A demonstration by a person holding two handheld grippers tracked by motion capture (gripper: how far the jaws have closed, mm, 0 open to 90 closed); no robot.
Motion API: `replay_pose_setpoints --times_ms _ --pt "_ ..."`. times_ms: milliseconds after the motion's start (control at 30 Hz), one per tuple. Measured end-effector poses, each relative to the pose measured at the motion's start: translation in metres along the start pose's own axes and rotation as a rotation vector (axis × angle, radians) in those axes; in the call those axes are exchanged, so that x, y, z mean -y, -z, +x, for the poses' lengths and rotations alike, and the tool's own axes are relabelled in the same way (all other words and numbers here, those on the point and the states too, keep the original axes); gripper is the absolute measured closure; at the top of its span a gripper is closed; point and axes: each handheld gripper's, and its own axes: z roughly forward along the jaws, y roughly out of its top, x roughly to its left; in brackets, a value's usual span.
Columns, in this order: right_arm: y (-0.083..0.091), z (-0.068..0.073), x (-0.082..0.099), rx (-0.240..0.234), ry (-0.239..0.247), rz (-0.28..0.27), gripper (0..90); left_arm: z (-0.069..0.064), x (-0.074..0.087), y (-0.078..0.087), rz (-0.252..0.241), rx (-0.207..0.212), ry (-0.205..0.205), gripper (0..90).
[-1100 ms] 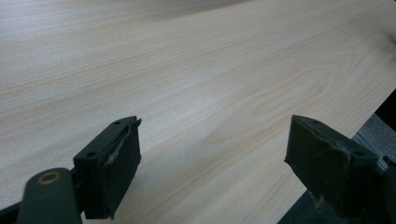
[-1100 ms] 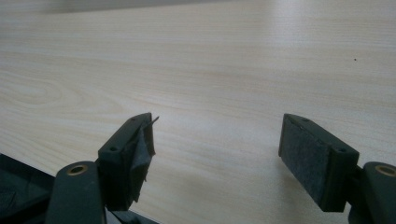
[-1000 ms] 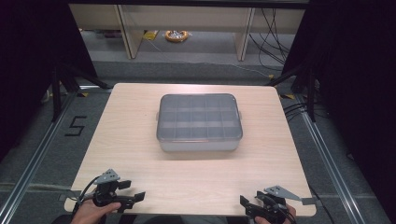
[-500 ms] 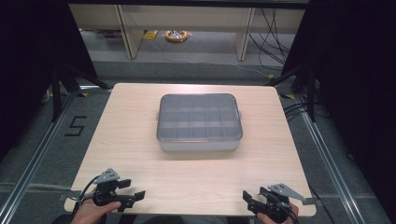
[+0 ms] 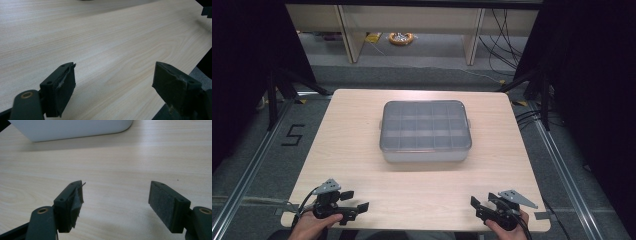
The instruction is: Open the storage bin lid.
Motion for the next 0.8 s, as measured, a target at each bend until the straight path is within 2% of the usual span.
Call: replay_pose_setpoints --times_ms 33,67,133,167,200,300,333,400,433,467,500,533,567,633,733,767,800 --pt "0.001 0.002 -0.001 0.013 -0.039 0.023 28.6 0.003 0.001 -0.002 0.009 -0.008 0.007 17.6" --pt "-0.001 -0.003 -0.001 0.0 -0.001 0.005 28.5 0.004 0.0 -0.001 0.011 -0.016 0.017 17.6" --pt "-0.003 -0.006 -0.003 -0.026 -0.009 0.009 28.4 0.007 -0.002 -0.002 0.002 -0.014 0.024 17.6" --pt "-0.002 -0.007 -0.005 -0.002 -0.005 0.024 28.4 0.008 -0.003 -0.001 -0.002 -0.017 0.029 17.6" --pt "-0.005 -0.007 -0.006 -0.01 -0.022 0.008 28.3 0.009 -0.004 -0.001 -0.003 -0.017 0.03 17.6" --pt "-0.005 -0.011 -0.012 -0.022 -0.027 0.006 28.1 0.011 -0.007 -0.002 -0.007 -0.016 0.041 17.6" --pt "-0.005 -0.009 -0.014 -0.024 -0.07 0.011 28.1 0.012 -0.008 -0.002 -0.006 -0.015 0.045 17.6" --pt "-0.008 -0.015 -0.018 -0.02 -0.029 -0.009 28.0 0.013 -0.01 -0.004 -0.014 -0.016 0.048 17.7" --pt "-0.004 -0.005 -0.021 -0.032 -0.166 0.039 28.0 0.013 -0.011 -0.005 -0.007 -0.013 0.048 17.7" --pt "-0.007 -0.014 -0.023 -0.021 -0.061 0.002 28.0 0.013 -0.012 -0.006 -0.01 -0.012 0.05 17.7" --pt "-0.01 -0.016 -0.025 -0.032 -0.04 -0.011 28.0 0.014 -0.013 -0.006 -0.009 -0.011 0.049 17.7" --pt "-0.008 -0.016 -0.028 -0.02 -0.052 0.007 28.0 0.014 -0.014 -0.006 -0.01 -0.013 0.051 17.7" --pt "-0.011 -0.017 -0.03 -0.033 -0.047 -0.011 28.0 0.014 -0.016 -0.007 -0.011 -0.013 0.044 17.7" --pt "-0.012 -0.018 -0.034 -0.041 -0.052 -0.013 28.0 0.015 -0.018 -0.007 -0.006 -0.019 0.035 17.7" --pt "-0.013 -0.02 -0.042 -0.038 -0.051 -0.018 27.8 0.017 -0.021 -0.008 -0.011 -0.019 0.034 17.7" --pt "-0.013 -0.018 -0.045 -0.032 -0.072 -0.016 27.8 0.018 -0.023 -0.009 -0.017 -0.023 0.041 17.7" --pt "-0.014 -0.017 -0.047 -0.03 -0.072 -0.023 27.8 0.019 -0.025 -0.009 -0.018 -0.025 0.038 17.7"
